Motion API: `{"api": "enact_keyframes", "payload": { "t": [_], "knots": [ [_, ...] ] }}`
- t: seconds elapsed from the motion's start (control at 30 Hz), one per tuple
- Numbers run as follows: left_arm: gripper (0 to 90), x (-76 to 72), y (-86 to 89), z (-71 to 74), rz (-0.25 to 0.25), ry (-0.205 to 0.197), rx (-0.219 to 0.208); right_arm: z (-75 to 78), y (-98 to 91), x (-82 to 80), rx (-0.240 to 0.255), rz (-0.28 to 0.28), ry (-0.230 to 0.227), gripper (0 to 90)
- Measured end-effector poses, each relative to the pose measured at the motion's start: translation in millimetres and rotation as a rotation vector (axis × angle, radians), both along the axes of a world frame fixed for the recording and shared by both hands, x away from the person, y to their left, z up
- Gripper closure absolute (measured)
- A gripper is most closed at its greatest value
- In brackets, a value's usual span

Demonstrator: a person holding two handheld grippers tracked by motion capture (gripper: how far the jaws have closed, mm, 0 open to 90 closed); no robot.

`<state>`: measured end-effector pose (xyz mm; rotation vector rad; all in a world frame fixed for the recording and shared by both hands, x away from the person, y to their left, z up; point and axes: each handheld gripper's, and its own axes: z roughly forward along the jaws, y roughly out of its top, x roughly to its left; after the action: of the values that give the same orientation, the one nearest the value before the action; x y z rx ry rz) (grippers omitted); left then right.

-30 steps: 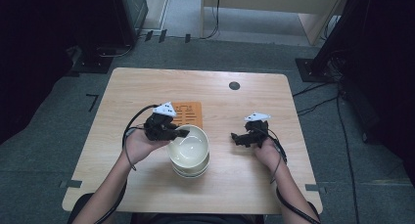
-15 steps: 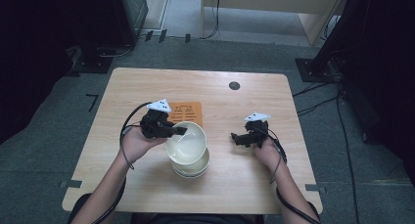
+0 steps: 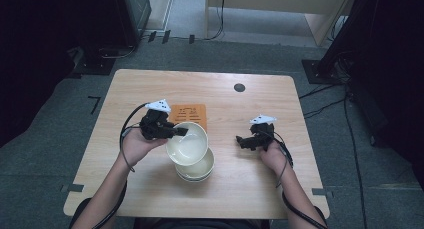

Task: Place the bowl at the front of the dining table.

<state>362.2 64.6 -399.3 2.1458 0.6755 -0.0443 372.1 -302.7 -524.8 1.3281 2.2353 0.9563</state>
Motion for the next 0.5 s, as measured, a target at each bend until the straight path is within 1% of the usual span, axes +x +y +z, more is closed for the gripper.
{"api": "enact_keyframes", "payload": {
  "t": [0.1, 0.2, 0.3, 0.5],
  "knots": [
    [82.0, 1.0, 2.7, 0.9, 0.007, 0.002, -0.008, 0.0, 0.0, 0.0, 0.000, 0.000, 0.000, 0.0],
    [82.1, 1.0, 4.7, 2.5, 0.020, -0.012, -0.017, 0.0, 0.0, 0.0, 0.000, 0.000, 0.000, 0.0],
    [82.2, 1.5, 6.7, 3.6, 0.028, -0.016, -0.026, 0.0, 0.0, 0.0, 0.000, 0.001, 0.000, 0.0],
    [82.2, 4.2, 11.5, 4.0, 0.036, -0.008, -0.034, -0.1, 0.0, 0.0, 0.001, 0.000, 0.000, 0.0]
  ]
}}
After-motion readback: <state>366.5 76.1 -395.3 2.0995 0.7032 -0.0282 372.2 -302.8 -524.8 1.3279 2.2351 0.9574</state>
